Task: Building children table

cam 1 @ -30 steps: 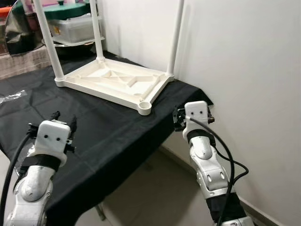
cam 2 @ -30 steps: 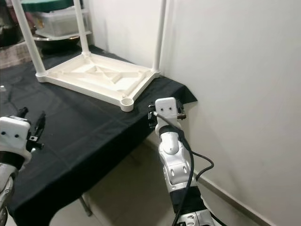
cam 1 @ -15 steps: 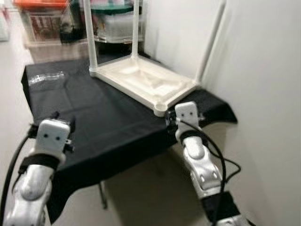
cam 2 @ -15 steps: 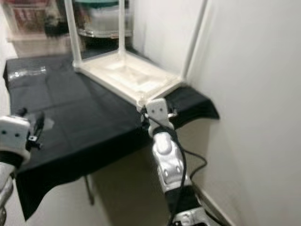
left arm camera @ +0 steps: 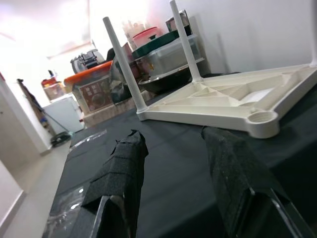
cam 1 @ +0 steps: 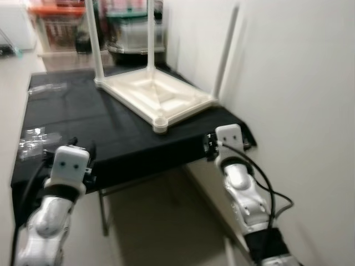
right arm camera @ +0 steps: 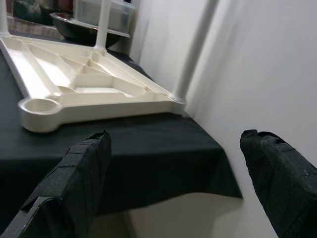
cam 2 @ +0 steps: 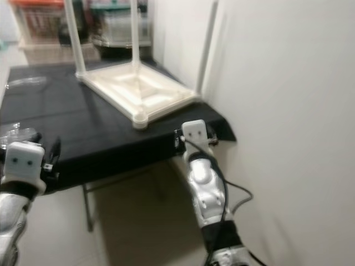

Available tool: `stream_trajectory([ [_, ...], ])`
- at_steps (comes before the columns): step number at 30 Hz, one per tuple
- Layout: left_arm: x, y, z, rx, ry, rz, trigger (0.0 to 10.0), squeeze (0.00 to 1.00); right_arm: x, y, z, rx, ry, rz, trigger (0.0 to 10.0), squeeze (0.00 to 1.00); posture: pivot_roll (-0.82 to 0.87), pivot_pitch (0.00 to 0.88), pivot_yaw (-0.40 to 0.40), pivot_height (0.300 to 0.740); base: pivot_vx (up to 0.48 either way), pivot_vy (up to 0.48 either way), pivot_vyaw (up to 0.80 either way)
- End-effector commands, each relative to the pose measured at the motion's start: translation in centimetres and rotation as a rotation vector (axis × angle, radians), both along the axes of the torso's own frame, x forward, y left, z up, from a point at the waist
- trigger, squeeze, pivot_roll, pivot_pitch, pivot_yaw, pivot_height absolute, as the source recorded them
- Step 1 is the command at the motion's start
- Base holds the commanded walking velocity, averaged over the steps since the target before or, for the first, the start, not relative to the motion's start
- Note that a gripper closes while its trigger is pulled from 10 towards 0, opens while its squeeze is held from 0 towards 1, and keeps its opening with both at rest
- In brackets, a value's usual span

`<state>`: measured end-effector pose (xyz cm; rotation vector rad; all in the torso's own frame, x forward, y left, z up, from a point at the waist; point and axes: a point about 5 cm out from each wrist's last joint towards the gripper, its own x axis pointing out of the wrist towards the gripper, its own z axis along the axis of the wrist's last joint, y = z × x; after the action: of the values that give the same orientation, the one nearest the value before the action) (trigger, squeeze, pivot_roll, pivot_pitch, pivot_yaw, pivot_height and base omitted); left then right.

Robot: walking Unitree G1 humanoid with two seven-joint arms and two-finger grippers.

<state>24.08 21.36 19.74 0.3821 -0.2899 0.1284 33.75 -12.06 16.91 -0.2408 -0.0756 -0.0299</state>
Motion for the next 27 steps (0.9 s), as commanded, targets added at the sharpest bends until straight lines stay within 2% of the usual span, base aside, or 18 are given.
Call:
stream_trajectory([
  [1,0.0,-0.3,-0.2,0.003,0.009,-0.013,10.0,0.0,0.0,-0.9,-0.3,-0.002,0.015,-0.026,10.0,0.0,-0.06,0.0,-0.068,0.74,0.0,-0.461,0.0],
  [4,0.0,-0.3,-0.2,0.003,0.009,-0.013,10.0,0.0,0.0,-0.9,-0.3,-0.002,0.015,-0.026,10.0,0.0,-0.06,0.0,-0.068,0.74,0.0,-0.461,0.0],
  [6,0.2,-0.2,-0.2,-0.04,0.0,0.002,10.0,0.0,0.1,-0.6,-0.4,-0.019,0.02,-0.013,10.0,0.0,-0.06,0.0,-0.067,0.74,0.0,0.0,0.0],
  [10,0.4,-0.1,-0.2,-0.067,-0.006,0.01,10.0,0.0,0.1,-0.4,-0.5,-0.03,0.025,0.006,10.0,0.0,-0.06,0.0,-0.067,0.74,0.0,0.0,0.0],
  [16,0.4,-0.3,-0.4,-0.074,-0.002,0.009,10.0,0.0,0.0,0.0,-0.8,-0.048,0.041,0.05,10.0,0.0,-0.06,0.0,-0.066,0.74,0.0,0.0,0.0],
  [18,0.4,-0.3,-0.4,-0.076,0.0,0.008,10.0,0.0,-0.2,0.6,-1.0,-0.073,0.048,0.092,10.0,0.0,-0.06,0.0,-0.066,0.74,0.0,0.0,0.0],
  [27,0.5,-0.3,-0.5,-0.09,-0.003,0.014,10.0,0.0,-0.2,1.0,-1.1,-0.078,0.057,0.128,10.0,0.0,-0.06,0.0,-0.068,0.74,0.0,0.0,0.0],
])
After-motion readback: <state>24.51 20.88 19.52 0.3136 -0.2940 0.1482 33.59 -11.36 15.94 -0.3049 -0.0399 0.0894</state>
